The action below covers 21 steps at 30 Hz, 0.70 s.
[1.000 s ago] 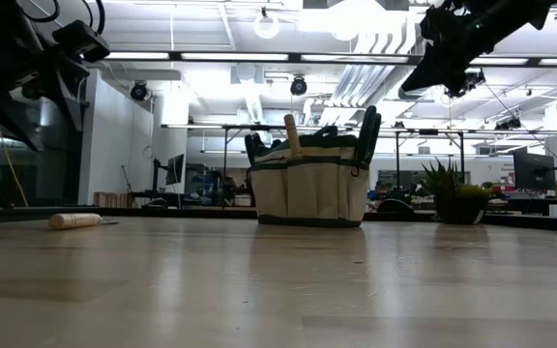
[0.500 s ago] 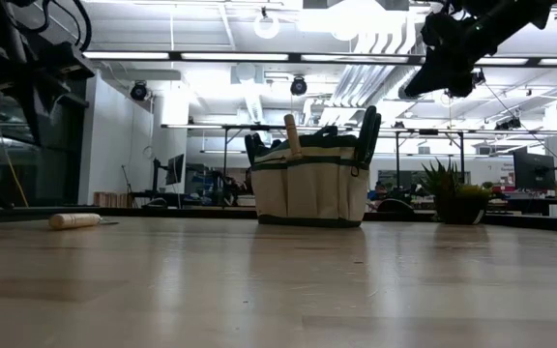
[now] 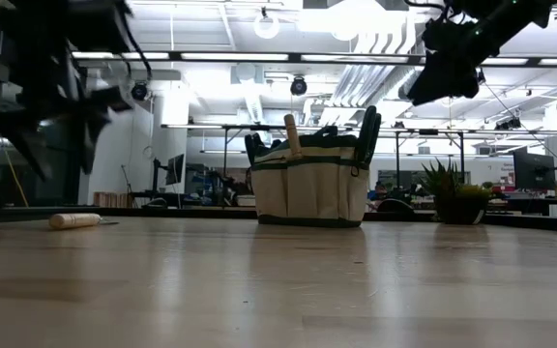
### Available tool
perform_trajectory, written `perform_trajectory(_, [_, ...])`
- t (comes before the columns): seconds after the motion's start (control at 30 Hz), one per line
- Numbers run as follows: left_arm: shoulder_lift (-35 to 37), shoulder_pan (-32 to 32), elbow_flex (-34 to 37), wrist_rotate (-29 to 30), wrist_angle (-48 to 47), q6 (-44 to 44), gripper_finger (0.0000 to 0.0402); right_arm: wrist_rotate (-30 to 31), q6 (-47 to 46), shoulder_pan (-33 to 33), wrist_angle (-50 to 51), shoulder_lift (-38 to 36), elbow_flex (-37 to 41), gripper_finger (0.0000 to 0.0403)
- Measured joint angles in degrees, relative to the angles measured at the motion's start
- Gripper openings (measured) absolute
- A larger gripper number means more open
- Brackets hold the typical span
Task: Pick & Place Garden tools in Gardening bag
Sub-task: Put the trowel into the gardening bag
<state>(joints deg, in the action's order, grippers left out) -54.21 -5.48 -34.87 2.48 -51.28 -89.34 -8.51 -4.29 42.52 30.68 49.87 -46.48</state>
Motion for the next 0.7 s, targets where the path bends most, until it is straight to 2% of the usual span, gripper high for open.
perform_trajectory(0.1, [-5.7, -4.1, 0.0, -5.2, 1.2, 4.0, 0.0222, 1.5, 0.0, 0.0, 0.0, 0.0, 0.0, 0.0137])
perform_trajectory(0.23, [-10.7, -5.8, 0.0, -7.7, 5.0, 6.7, 0.0222, 1.0, -0.1, 0.0, 0.0, 0.0, 0.0, 0.0137])
perform_trajectory(0.4, [-14.9, -5.8, 0.0, -8.1, 10.6, 6.8, 0.0222, 0.9, -0.4, 0.0, 0.0, -0.1, 0.0, 0.0137])
perform_trajectory(0.57, [-19.9, -5.8, 0.0, -10.6, 10.8, 7.0, 0.0222, 0.9, -0.1, 0.0, 0.0, -0.1, 0.0, 0.0137])
perform_trajectory(0.7, [-21.5, -5.8, 0.0, -9.6, 11.4, 7.0, 0.0222, 0.9, -0.4, 0.0, -0.1, -0.1, 0.0, 0.0137])
